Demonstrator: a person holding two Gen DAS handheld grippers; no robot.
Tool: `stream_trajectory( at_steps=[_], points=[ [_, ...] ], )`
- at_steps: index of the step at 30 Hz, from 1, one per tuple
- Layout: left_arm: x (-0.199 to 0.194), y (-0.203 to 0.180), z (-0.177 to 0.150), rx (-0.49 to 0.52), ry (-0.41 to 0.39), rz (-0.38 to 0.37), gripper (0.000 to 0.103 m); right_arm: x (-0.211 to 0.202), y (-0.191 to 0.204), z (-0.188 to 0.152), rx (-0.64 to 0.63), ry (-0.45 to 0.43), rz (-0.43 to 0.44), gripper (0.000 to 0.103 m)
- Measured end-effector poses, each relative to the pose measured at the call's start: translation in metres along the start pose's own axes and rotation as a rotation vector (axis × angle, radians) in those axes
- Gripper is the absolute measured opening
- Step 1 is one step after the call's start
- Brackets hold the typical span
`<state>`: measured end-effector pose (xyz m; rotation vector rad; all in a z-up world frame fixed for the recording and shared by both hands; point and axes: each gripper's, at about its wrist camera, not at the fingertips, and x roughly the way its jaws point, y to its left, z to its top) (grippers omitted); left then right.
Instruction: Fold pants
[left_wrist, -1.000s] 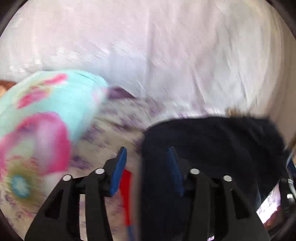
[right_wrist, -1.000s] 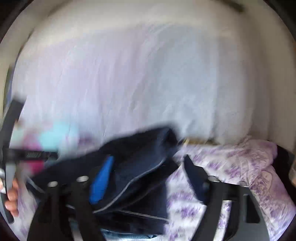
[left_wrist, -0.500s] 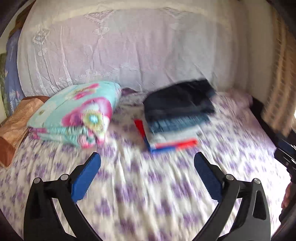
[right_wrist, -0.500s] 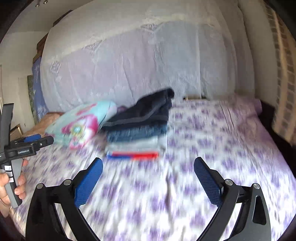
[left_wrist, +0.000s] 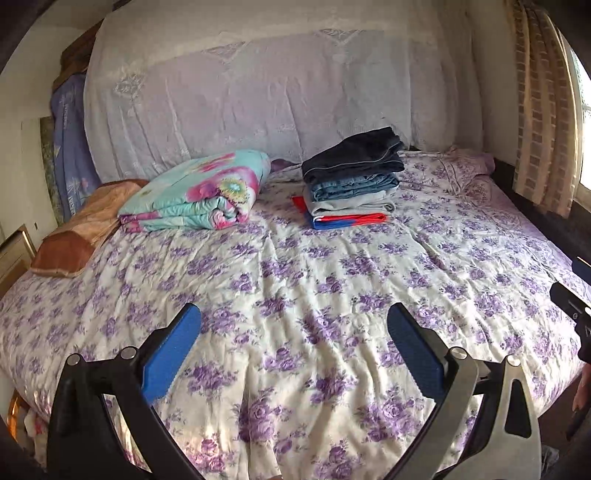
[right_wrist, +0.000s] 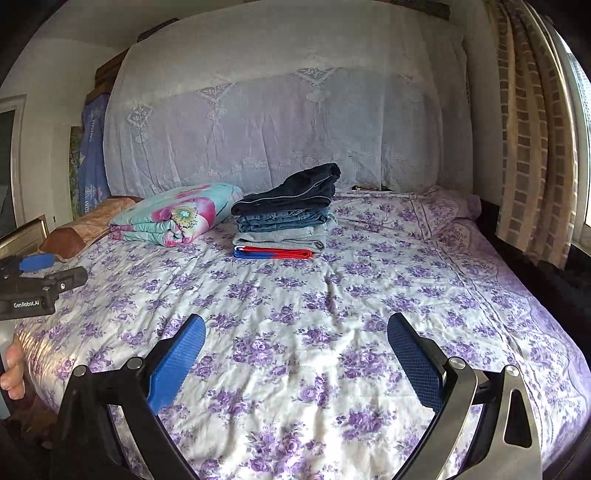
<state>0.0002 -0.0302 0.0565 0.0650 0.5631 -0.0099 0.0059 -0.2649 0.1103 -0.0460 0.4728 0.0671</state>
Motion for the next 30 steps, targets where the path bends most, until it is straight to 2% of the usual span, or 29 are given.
stream_trajectory(
  at_steps=[4, 8, 13, 21, 23, 27, 30],
  points=[
    [0.004, 0.008, -0.009, -0.025, 0.036, 0.013, 0.099, -0.005, -0.008, -0.005, 0.025, -0.007, -0.033, 0.099],
    [0.004, 0.013, -0.008, -0.042, 0.034, 0.065, 0.099, -0.010, -0.009, -0.009, 0.027, -0.013, -0.049, 0.099],
    [0.000, 0.008, -0.005, -0.007, 0.008, 0.137, 0.099, -0.013, -0.010, -0.009, 0.024, -0.023, -0.048, 0.099],
    [-0.014, 0.002, -0.002, 0.012, -0.097, 0.135, 0.098, -0.015, -0.011, -0.010, 0.036, -0.024, -0.038, 0.099],
    [-0.015, 0.000, -0.001, 0.021, -0.095, 0.127, 0.098, -0.017, -0.010, -0.011, 0.038, -0.025, -0.039, 0.099],
    [-0.012, 0.003, -0.001, 0.005, -0.093, 0.156, 0.098, -0.016, -0.011, -0.013, 0.043, -0.015, -0.041, 0.099],
    [-0.007, 0.008, -0.001, -0.014, -0.062, 0.144, 0.098, -0.015, -0.009, -0.015, 0.047, -0.009, -0.039, 0.099]
  ],
)
